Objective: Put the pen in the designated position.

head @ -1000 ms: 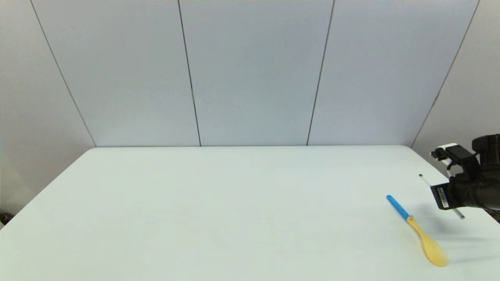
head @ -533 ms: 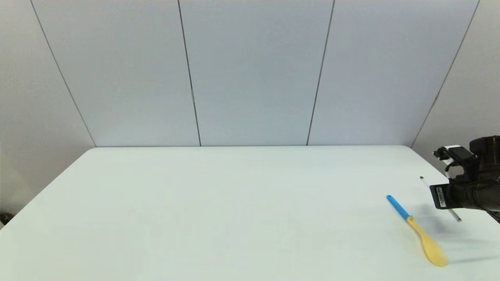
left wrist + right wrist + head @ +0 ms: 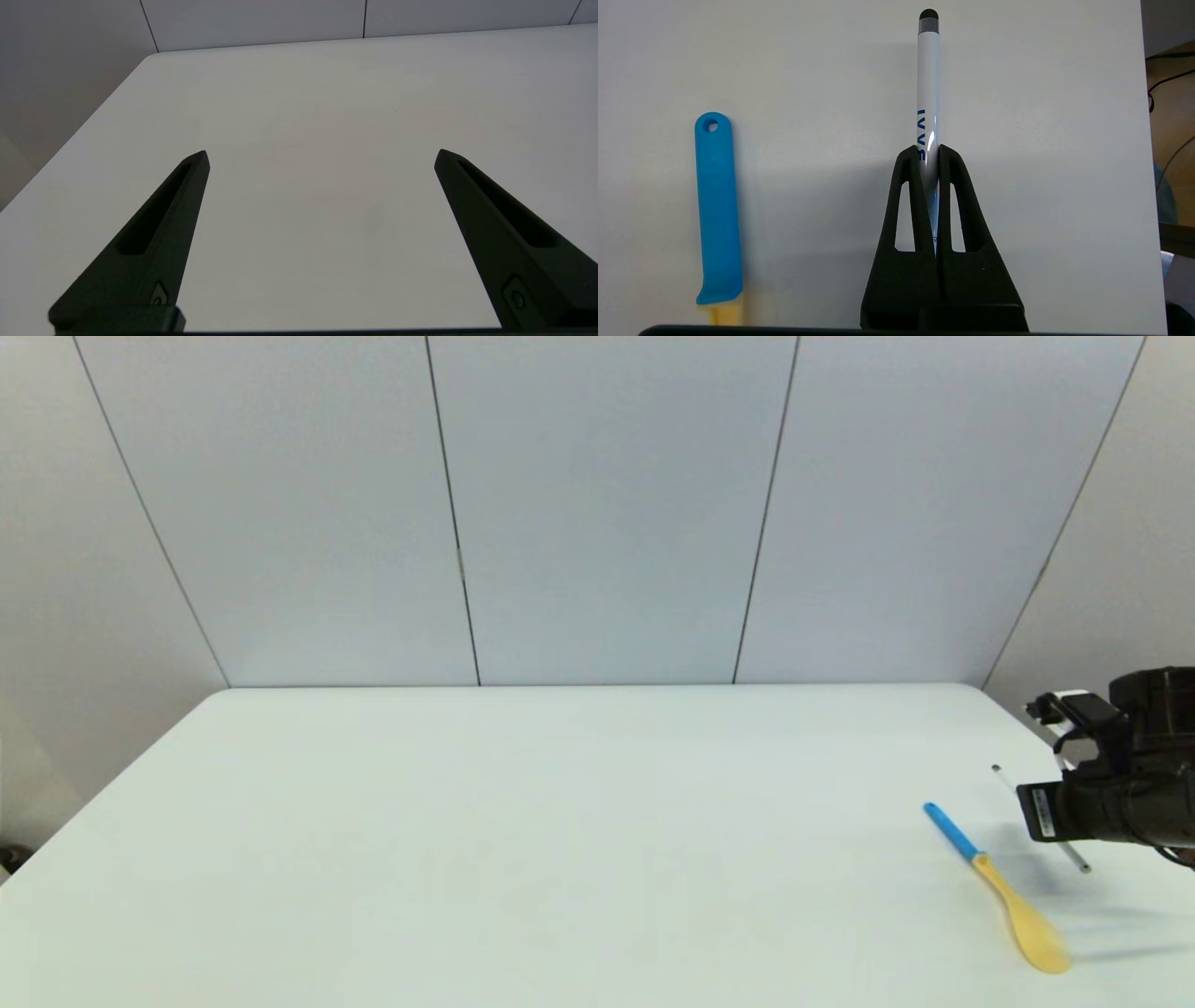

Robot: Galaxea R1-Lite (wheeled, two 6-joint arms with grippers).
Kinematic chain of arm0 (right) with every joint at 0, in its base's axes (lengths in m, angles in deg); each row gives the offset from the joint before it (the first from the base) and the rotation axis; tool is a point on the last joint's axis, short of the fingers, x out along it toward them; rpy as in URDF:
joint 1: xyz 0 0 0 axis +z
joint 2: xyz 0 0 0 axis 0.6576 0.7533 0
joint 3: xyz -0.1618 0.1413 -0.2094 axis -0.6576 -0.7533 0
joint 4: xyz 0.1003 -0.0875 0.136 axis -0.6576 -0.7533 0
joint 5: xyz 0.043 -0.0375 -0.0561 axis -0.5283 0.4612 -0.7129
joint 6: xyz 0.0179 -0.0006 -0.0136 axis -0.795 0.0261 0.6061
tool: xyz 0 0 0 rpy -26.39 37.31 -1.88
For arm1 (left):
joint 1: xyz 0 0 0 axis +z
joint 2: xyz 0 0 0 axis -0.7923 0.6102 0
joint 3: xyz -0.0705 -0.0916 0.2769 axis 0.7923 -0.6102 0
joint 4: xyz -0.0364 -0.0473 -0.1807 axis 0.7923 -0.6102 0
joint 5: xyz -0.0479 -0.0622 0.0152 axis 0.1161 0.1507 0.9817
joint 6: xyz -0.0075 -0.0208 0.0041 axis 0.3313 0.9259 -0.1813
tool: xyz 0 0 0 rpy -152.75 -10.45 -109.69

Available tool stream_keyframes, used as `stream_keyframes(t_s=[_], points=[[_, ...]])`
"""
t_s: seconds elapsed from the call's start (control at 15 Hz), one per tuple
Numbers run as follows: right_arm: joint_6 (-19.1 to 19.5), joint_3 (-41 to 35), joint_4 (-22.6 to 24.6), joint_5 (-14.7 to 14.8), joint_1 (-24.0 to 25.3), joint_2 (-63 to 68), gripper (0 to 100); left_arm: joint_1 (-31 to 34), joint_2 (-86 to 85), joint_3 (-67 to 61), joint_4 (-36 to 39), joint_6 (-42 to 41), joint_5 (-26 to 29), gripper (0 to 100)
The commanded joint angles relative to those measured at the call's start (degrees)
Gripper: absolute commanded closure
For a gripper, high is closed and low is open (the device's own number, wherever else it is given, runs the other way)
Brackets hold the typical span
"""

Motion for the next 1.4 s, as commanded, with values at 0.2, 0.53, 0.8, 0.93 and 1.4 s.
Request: stream_keyframes(t_s=[0.2, 0.53, 0.8, 0.93, 1.4], points=[[0.12, 0.08, 0.57, 0.05, 0.10, 1.42, 100, 0.01, 0.07, -0.62, 0.02, -0.03, 0.02, 0], [-0.15, -0.01, 0.65, 0.05, 0.10, 2.30, 100, 0.01, 0.07, -0.62, 0.02, -0.03, 0.02, 0], [-0.15, -0.01, 0.74, 0.05, 0.19, 2.30, 100, 0.01, 0.07, -0.62, 0.02, -0.03, 0.02, 0], [-0.15, -0.10, 0.65, 0.05, 0.19, 2.30, 100, 0.01, 0.07, -0.62, 0.02, -0.03, 0.02, 0], [-0.67, -0.54, 0.48, 0.05, 0.54, 2.48, 100, 0.01, 0.07, -0.62, 0.02, -0.03, 0.02, 0]])
